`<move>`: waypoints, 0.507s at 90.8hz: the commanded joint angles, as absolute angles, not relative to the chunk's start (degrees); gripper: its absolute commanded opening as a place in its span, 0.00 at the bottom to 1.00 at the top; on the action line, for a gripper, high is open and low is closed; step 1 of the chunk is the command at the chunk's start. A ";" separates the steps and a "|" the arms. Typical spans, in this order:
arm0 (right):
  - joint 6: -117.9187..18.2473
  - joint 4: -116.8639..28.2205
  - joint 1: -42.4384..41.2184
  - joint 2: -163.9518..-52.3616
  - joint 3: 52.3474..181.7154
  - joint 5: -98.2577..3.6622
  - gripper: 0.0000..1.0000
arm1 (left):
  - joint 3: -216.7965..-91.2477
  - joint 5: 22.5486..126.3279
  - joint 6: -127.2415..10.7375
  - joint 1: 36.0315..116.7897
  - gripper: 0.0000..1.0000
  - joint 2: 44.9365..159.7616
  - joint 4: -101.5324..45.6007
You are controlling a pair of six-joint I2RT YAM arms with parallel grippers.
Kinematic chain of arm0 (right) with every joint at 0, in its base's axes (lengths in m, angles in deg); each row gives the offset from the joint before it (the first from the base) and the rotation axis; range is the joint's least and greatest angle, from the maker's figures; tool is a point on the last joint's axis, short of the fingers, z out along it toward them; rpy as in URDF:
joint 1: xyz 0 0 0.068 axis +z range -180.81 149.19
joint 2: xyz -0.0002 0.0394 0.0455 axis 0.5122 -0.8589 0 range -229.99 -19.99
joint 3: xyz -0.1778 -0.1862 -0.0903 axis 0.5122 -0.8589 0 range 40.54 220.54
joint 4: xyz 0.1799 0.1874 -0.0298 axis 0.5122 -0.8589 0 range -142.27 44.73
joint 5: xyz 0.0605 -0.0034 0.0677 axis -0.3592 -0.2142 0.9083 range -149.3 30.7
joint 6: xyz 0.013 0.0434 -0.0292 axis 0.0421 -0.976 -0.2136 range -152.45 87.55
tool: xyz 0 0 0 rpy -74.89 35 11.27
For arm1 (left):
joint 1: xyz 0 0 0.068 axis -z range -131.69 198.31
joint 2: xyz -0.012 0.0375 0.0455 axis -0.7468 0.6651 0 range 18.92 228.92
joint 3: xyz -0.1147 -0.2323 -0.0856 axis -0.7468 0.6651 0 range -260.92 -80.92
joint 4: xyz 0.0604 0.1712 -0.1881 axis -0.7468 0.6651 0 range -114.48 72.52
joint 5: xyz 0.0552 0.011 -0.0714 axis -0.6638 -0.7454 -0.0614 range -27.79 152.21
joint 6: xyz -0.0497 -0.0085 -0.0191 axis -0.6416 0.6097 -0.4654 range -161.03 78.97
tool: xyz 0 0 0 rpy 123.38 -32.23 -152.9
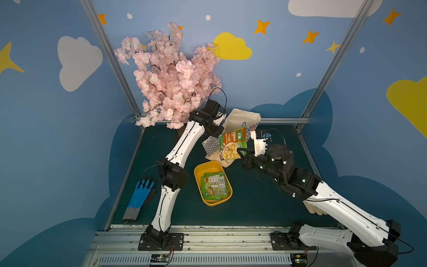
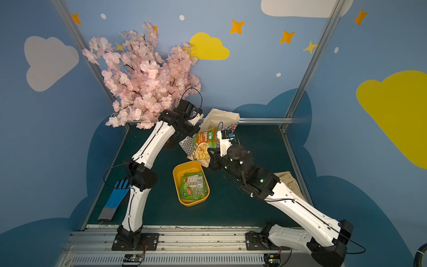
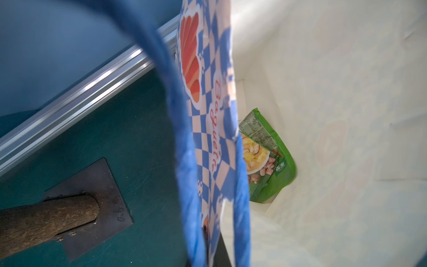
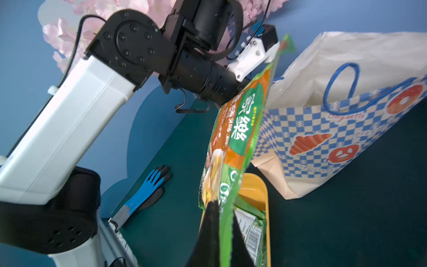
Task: Place the condiment packets inside the bag
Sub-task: Place the condiment packet in the paper bag.
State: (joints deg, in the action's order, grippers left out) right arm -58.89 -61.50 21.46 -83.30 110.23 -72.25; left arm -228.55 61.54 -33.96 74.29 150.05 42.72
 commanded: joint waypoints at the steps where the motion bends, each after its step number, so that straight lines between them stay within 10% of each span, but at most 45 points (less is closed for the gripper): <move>1: -55.13 -60.26 18.99 -83.31 114.52 -74.98 0.00 | -227.75 63.56 -34.83 74.33 0.03 147.87 44.25; 46: -60.05 -55.01 5.39 -96.97 126.75 -80.67 0.00 | -229.43 68.50 -37.41 74.33 0.03 147.44 43.98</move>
State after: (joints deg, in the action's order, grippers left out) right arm -57.75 -57.52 6.95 -92.87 123.74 -78.87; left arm -228.13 65.67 -35.91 74.29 149.53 42.76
